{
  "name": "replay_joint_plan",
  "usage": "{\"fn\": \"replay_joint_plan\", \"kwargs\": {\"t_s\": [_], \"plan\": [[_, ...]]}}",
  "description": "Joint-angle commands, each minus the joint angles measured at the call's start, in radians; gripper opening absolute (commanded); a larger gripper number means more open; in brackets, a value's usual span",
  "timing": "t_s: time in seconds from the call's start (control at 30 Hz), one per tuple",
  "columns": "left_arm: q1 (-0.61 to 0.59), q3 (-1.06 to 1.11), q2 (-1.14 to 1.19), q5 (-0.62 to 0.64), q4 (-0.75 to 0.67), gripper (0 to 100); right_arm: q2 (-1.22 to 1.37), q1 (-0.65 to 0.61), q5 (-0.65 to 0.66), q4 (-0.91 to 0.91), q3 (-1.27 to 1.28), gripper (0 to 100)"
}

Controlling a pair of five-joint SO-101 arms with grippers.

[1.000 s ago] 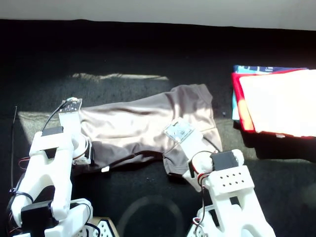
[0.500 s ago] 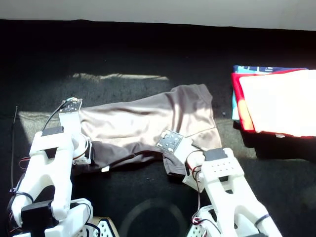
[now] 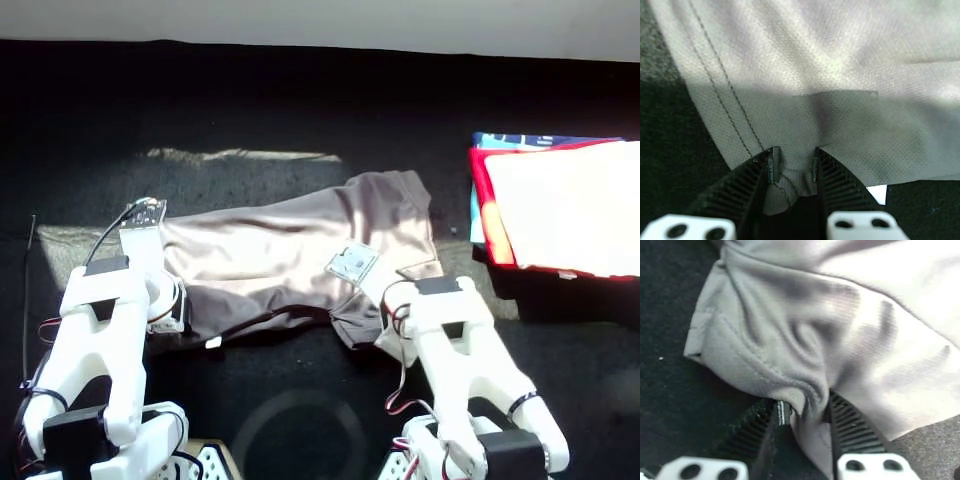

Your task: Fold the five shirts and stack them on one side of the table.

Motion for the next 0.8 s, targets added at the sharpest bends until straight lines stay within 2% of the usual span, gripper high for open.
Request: {"fn": "replay_joint_plan", "kwargs": {"t_s": [0.0, 0.1, 0.27, 0.4, 0.77], "plan": [[-0.013, -0.002, -0.002, 0.009, -0.025, 13, 0.007, 0.044, 0.009, -0.008, -0.076, 3.5], [-0.013, -0.002, -0.002, 0.009, -0.025, 13, -0.002, 0.064, 0.011, 0.008, -0.136, 2.2], [-0.013, -0.002, -0.002, 0.009, -0.025, 13, 0.005, 0.064, 0.012, 0.165, -0.344, 0.7], [-0.013, -0.002, -0.002, 0.009, -0.025, 13, 0.035, 0.059, 0.012, 0.183, -0.513, 0.7], [-0.013, -0.002, -0.002, 0.009, -0.025, 13, 0.510, 0.047, -0.011, 0.186, -0.932, 0.9]]}}
